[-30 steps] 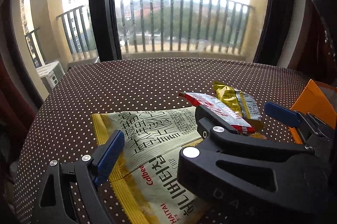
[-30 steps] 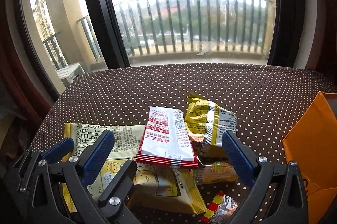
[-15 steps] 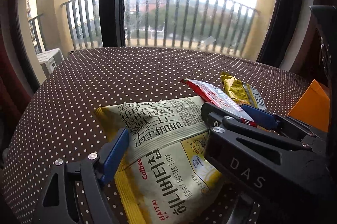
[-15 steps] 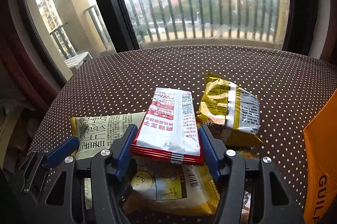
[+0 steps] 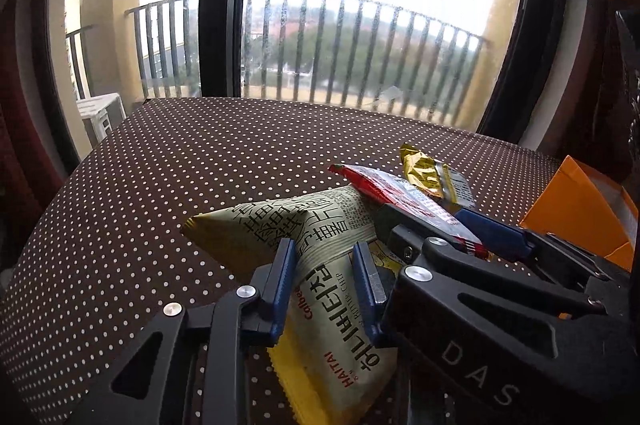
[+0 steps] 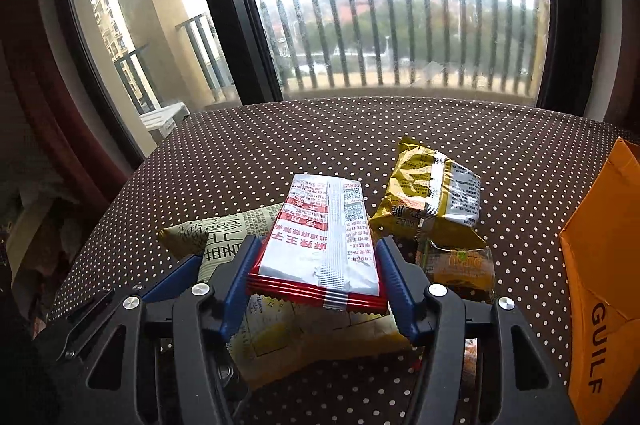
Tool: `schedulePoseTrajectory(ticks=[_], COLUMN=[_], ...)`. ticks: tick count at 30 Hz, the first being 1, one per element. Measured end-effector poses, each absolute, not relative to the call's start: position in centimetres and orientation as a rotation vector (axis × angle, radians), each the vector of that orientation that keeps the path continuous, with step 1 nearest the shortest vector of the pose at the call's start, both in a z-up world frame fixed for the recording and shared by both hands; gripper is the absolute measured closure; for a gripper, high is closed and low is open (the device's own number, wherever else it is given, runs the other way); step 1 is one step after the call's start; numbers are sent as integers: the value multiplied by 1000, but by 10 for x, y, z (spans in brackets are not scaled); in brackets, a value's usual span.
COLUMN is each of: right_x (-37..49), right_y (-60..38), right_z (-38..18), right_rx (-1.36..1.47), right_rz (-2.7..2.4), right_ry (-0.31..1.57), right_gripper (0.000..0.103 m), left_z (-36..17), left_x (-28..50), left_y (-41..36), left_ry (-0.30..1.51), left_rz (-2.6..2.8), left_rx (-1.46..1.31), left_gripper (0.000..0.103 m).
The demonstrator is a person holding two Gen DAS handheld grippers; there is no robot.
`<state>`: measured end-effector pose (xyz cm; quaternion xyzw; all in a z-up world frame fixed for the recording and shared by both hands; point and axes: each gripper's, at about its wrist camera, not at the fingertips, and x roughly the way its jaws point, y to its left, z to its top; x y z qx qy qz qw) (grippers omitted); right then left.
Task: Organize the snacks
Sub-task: 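Grasp the red-and-white packet with right gripper while left grasps yellow chip bag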
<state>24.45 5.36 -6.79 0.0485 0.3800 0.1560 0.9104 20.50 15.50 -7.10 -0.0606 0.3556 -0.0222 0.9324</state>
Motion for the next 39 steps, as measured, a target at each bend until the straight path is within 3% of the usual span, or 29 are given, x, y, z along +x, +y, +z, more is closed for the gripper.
schedulePoseTrajectory(ticks=[12, 16, 18, 20, 26, 30, 39], right_x=[203, 190, 186, 185, 189, 201, 224], right_y=[34, 28, 24, 20, 25, 19, 1], right_z=[-69, -68, -69, -68, -67, -69, -75], right_rx=[75, 59, 60, 69, 24, 56, 73], right_rz=[316, 303, 292, 289, 273, 260, 188], right_ry=[788, 792, 800, 804, 834, 863, 905], right_gripper=[40, 40, 40, 40, 35, 23, 21], left_z=[-74, -77, -78, -77, -74, -69, -75], left_x=[161, 150, 150, 152, 160, 168, 198], left_y=[129, 123, 127, 130, 124, 119, 102], left_ry=[713, 717, 724, 723, 711, 698, 760], left_rz=[-66, -48, -5, 14, 5, -23, -124], left_rx=[-71, -14, 9, 17, 158, 222, 240], left_gripper=[81, 60, 32, 21, 13, 6, 3])
